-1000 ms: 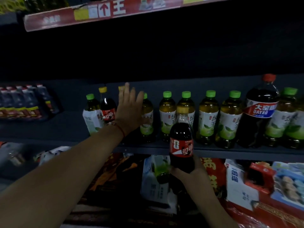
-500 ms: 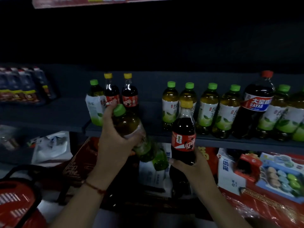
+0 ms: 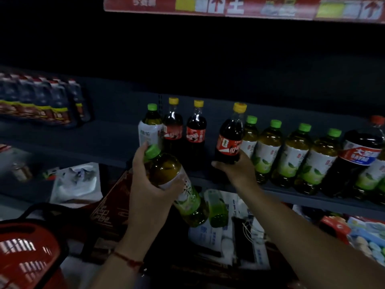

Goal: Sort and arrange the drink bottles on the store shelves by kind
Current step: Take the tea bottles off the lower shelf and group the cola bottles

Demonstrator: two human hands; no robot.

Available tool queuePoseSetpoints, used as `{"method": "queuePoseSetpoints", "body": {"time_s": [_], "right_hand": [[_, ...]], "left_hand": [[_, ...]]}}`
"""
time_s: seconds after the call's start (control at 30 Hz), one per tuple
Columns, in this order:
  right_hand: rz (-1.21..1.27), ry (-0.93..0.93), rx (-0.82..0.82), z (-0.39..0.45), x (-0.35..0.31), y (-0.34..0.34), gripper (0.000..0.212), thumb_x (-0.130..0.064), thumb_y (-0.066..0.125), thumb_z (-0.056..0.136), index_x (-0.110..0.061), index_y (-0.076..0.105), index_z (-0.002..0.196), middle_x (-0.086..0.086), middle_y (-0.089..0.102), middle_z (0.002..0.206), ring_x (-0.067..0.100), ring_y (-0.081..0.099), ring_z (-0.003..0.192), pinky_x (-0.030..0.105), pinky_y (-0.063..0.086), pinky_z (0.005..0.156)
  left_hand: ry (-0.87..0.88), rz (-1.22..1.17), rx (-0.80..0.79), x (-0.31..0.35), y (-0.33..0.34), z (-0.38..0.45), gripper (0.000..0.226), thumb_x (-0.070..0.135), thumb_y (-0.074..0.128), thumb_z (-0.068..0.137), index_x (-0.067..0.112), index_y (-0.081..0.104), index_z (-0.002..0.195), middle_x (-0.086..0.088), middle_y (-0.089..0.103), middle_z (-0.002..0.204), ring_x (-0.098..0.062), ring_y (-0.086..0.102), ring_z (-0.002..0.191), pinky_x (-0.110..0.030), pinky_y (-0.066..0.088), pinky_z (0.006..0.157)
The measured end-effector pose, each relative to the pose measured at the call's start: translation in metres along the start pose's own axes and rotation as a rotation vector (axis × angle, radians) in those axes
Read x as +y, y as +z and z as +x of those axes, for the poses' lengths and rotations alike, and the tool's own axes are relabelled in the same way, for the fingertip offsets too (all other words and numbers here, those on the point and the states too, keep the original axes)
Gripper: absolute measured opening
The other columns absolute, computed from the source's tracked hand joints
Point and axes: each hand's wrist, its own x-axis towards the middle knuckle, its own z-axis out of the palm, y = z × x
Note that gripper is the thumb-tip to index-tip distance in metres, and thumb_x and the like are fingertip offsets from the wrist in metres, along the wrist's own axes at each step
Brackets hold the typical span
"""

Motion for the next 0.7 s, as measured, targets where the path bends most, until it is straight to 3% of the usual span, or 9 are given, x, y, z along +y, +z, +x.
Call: {"method": "queuePoseSetpoints", "body": {"time_s": [0.07, 0.2, 0.3, 0.43, 0.57, 0.67, 0.7], "right_hand": [[-0.062, 0.008, 0.0, 0.022, 0.009, 0.017, 0.065, -0.022, 0.089, 0.067, -0.013, 0.059, 0.123, 0.004, 0.068, 0.121, 0.022, 0.063, 0.11, 0.034, 0.049, 0.093], [-0.161, 0.052, 0.031, 0.052, 0.03, 0.04, 0.072, -0.027, 0.089, 0.066, -0.012, 0.056, 0.128, 0.005, 0.066, 0.124, 0.025, 0.062, 0.114, 0.035, 0.048, 0.093], [-0.196, 0.049, 0.055, 0.063, 0.036, 0.047, 0.074, -0.03, 0.086, 0.069, -0.013, 0.051, 0.132, 0.006, 0.064, 0.128, 0.026, 0.06, 0.118, 0.039, 0.048, 0.097], [-0.208, 0.022, 0.045, 0.062, 0.037, 0.049, 0.075, -0.027, 0.081, 0.077, -0.011, 0.043, 0.139, 0.006, 0.059, 0.133, 0.027, 0.056, 0.123, 0.03, 0.041, 0.093], [-0.152, 0.0, -0.012, 0.052, 0.03, 0.046, 0.075, -0.024, 0.081, 0.078, -0.011, 0.041, 0.141, 0.005, 0.059, 0.134, 0.025, 0.056, 0.123, 0.026, 0.04, 0.092], [-0.005, -0.075, -0.074, 0.021, 0.016, 0.037, 0.059, -0.023, 0.08, 0.079, -0.026, 0.049, 0.129, -0.006, 0.062, 0.123, 0.014, 0.06, 0.115, 0.032, 0.049, 0.095], [0.032, -0.1, -0.089, 0.004, 0.009, 0.031, 0.051, -0.023, 0.078, 0.082, -0.037, 0.049, 0.121, -0.017, 0.061, 0.118, 0.003, 0.059, 0.111, 0.025, 0.05, 0.094]], "left_hand": [[-0.029, -0.016, 0.013, -0.002, -0.002, 0.003, 0.092, 0.024, 0.084, 0.074, 0.055, 0.028, 0.139, 0.017, 0.049, 0.135, 0.003, 0.055, 0.117, -0.027, 0.053, 0.093], [-0.031, -0.023, 0.038, -0.004, 0.001, 0.008, 0.092, 0.016, 0.083, 0.074, 0.052, 0.028, 0.137, 0.028, 0.049, 0.124, 0.016, 0.054, 0.108, -0.008, 0.05, 0.079], [-0.049, -0.02, 0.033, -0.005, 0.0, 0.013, 0.09, 0.026, 0.084, 0.073, 0.059, 0.028, 0.135, 0.032, 0.049, 0.123, 0.011, 0.054, 0.111, -0.017, 0.052, 0.083], [-0.064, -0.018, 0.038, -0.004, 0.002, 0.019, 0.089, 0.026, 0.084, 0.071, 0.065, 0.028, 0.128, 0.025, 0.053, 0.124, 0.01, 0.058, 0.107, -0.017, 0.054, 0.083], [-0.08, -0.038, 0.019, -0.005, 0.007, 0.021, 0.091, 0.022, 0.085, 0.071, 0.064, 0.029, 0.13, 0.02, 0.055, 0.124, 0.001, 0.061, 0.11, -0.034, 0.055, 0.093], [-0.075, -0.045, -0.005, -0.003, 0.009, 0.021, 0.091, 0.026, 0.084, 0.07, 0.059, 0.03, 0.134, 0.021, 0.055, 0.124, 0.002, 0.06, 0.11, -0.033, 0.054, 0.094], [-0.074, -0.051, -0.009, 0.001, 0.008, 0.021, 0.09, 0.029, 0.084, 0.069, 0.059, 0.03, 0.135, 0.022, 0.055, 0.123, 0.003, 0.06, 0.11, -0.03, 0.054, 0.092]]}}
